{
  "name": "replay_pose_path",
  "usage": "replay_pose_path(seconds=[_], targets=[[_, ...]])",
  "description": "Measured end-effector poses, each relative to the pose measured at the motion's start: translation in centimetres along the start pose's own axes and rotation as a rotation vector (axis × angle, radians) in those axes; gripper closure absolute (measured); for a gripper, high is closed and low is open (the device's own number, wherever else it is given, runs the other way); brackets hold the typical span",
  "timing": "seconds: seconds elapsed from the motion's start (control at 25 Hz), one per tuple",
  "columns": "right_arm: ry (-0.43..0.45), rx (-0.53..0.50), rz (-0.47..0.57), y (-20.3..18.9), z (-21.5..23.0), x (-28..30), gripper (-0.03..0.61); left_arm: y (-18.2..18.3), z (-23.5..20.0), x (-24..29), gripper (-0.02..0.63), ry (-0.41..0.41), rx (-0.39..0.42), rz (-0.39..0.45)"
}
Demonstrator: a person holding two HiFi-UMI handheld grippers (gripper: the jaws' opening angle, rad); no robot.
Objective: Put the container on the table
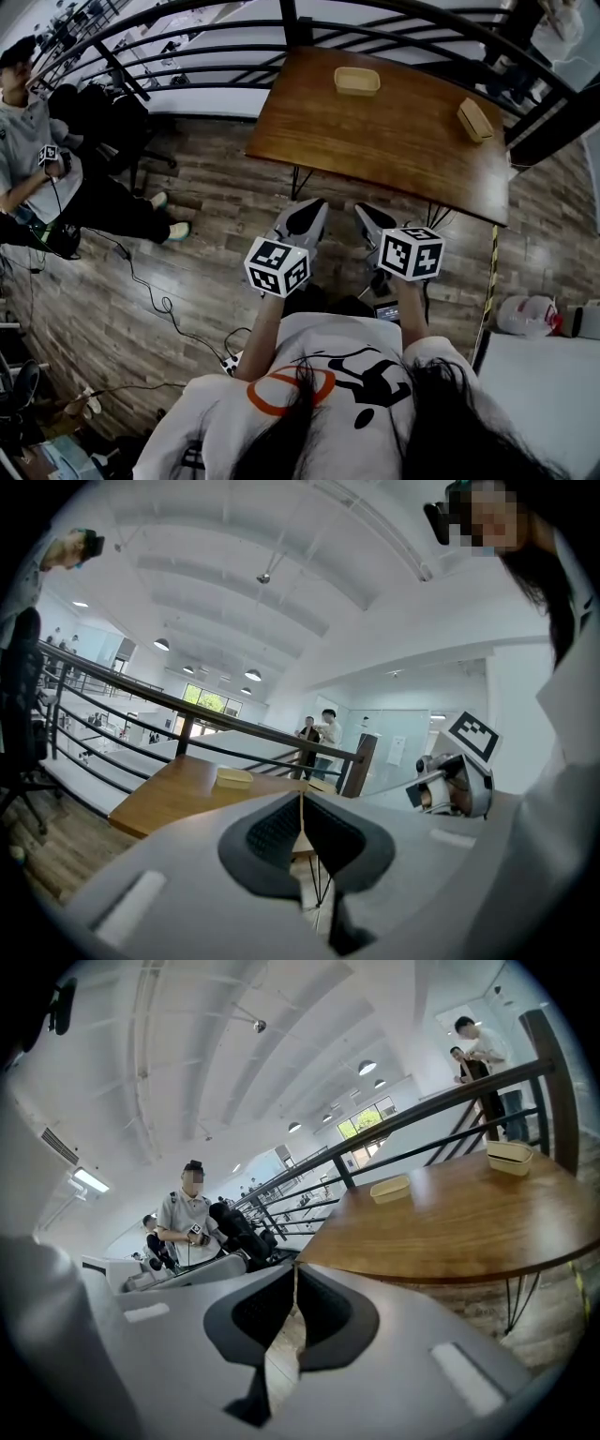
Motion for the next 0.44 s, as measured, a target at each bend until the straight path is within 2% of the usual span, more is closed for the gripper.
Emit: replay_pose_path(seconds=[0.44], targets=[[0.010,-0.005,-0.003,0.46,0.32,0.40,0.549,0.17,-0.24,0.32,0.614,0.013,0.010,-0.007]])
Point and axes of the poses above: the fingertips, and each gripper's own axes: x forward along the fingers, z to its right, y out of its top, the point moved 4 cm from there along -x, backward along the fingers, and after that the axes turned 4 degrees about -y, right-handed, at the moved point
